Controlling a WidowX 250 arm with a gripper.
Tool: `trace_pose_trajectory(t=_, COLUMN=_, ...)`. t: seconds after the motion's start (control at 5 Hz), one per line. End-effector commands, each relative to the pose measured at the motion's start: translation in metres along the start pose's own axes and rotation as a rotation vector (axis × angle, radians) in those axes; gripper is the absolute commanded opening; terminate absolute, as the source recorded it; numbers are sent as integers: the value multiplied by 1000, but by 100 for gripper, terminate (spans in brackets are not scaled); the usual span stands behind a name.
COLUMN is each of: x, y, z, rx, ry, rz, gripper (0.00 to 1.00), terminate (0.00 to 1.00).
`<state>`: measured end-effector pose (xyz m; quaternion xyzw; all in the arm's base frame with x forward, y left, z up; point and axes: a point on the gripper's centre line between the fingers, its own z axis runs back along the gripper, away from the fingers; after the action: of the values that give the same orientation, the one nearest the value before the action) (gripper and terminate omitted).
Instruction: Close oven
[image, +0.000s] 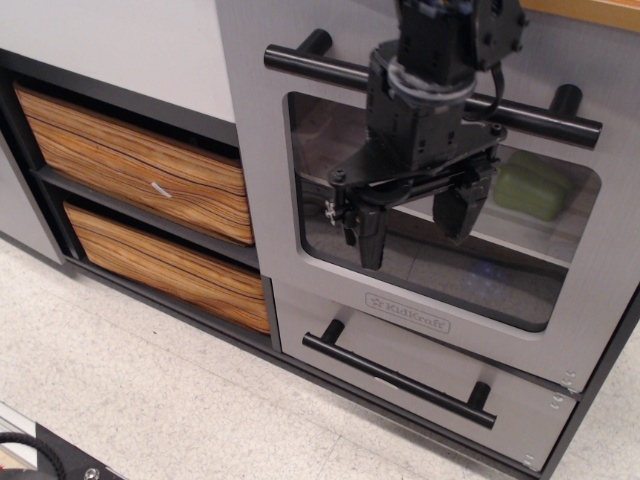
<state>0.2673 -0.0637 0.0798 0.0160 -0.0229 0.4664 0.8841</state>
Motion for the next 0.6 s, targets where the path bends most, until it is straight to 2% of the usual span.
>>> trace_pose_trajectory(t=0.0, x=32, y=-12, z=20, rx=-118, ry=-64, rz=100, gripper=100, terminate=0)
trace_pose_trajectory(t=0.4, x=32, y=-11, z=21, rx=-113, ry=-70, rz=95, gripper=100, terminate=0)
